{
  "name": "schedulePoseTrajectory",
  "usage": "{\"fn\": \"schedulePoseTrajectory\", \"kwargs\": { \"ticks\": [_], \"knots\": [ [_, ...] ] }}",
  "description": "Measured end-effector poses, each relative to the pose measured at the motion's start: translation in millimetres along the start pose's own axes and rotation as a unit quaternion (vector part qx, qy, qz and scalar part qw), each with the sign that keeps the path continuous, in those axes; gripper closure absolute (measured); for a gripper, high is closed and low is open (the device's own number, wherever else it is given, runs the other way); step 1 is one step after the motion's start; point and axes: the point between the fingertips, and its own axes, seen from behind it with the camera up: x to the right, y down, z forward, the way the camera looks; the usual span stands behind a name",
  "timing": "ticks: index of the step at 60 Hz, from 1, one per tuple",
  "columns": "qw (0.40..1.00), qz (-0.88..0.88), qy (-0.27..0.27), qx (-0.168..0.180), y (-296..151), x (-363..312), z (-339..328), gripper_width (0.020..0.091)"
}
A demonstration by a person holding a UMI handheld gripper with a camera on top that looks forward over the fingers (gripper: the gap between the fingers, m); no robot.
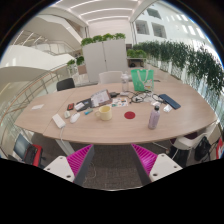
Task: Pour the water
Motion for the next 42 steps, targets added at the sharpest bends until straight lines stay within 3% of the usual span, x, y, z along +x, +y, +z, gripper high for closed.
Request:
{"fn": "schedulePoseTrajectory", "kwargs": {
  "ticks": [5, 9, 18, 21, 38, 40, 42],
  "knots": [
    [0.999, 0.037, 0.001, -0.010, 14, 35, 31, 0.0302],
    [0.999, 0.053, 0.000, 0.009, 18, 73, 66, 0.0299],
    [0.990, -0.003, 0.056, 0.129, -17, 179, 159, 0.0297],
    [0.986, -0.018, 0.065, 0.154, -22, 203, 195, 0.0300],
    [0.977, -0.004, 0.094, 0.192, -49, 285, 357, 0.0301],
    [0.976, -0.009, 0.094, 0.196, -55, 288, 363, 0.0324],
    [0.976, -0.022, 0.091, 0.194, -57, 288, 372, 0.0408]
  ]
}}
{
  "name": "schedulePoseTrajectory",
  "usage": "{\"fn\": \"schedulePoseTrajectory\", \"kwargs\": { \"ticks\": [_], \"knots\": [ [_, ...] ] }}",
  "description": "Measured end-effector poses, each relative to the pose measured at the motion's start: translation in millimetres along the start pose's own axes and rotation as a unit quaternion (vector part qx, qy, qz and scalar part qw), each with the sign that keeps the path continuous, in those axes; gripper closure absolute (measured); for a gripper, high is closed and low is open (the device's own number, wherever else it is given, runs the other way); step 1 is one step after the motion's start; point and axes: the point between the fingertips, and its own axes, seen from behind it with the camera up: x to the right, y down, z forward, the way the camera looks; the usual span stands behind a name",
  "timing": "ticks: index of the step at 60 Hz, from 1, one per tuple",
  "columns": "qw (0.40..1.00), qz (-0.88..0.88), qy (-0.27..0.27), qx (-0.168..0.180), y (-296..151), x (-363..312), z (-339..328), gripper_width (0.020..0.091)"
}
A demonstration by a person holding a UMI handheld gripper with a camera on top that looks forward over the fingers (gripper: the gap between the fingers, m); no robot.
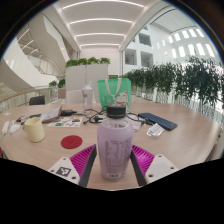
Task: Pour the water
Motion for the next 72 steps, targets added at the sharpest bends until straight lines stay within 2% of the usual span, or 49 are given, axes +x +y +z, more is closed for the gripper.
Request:
{"fn": "schedulePoseTrajectory", "kwargs": {
  "ticks": [2, 9, 14, 21, 26, 29, 36, 42, 44, 46, 50, 56, 59, 67, 68, 72],
  "knots": [
    [1.000, -0.016, 0.001, -0.001, 3, 1, 9, 0.0543],
    [1.000, 0.004, 0.000, 0.020, -1, -1, 19, 0.0564],
    [1.000, 0.008, -0.001, 0.021, -1, -1, 20, 0.0593],
    [0.999, 0.033, -0.003, -0.007, -1, 0, 24, 0.0665],
    [0.997, 0.073, -0.007, -0.028, -12, 8, 27, 0.0680],
    [0.998, 0.056, 0.002, -0.020, -39, 15, 24, 0.0679],
    [0.999, -0.018, 0.016, 0.026, -137, 24, 26, 0.0680],
    [0.984, -0.164, 0.026, 0.069, -219, -10, 25, 0.0681],
    [0.969, -0.230, 0.030, 0.080, -226, -41, 35, 0.0683],
    [0.949, -0.301, 0.031, 0.087, -244, -55, 32, 0.0682],
    [0.893, -0.439, 0.035, 0.094, -251, -101, 38, 0.0676],
    [0.775, -0.626, 0.022, 0.086, -197, -183, 81, 0.0682],
    [0.701, -0.710, 0.005, 0.071, -180, -199, 87, 0.0685],
    [0.499, -0.866, 0.015, 0.019, -131, -235, 93, 0.0683],
    [0.485, -0.874, 0.000, 0.018, -131, -234, 105, 0.0683],
    [0.430, -0.902, 0.016, 0.011, -131, -243, 105, 0.0683]
  ]
}}
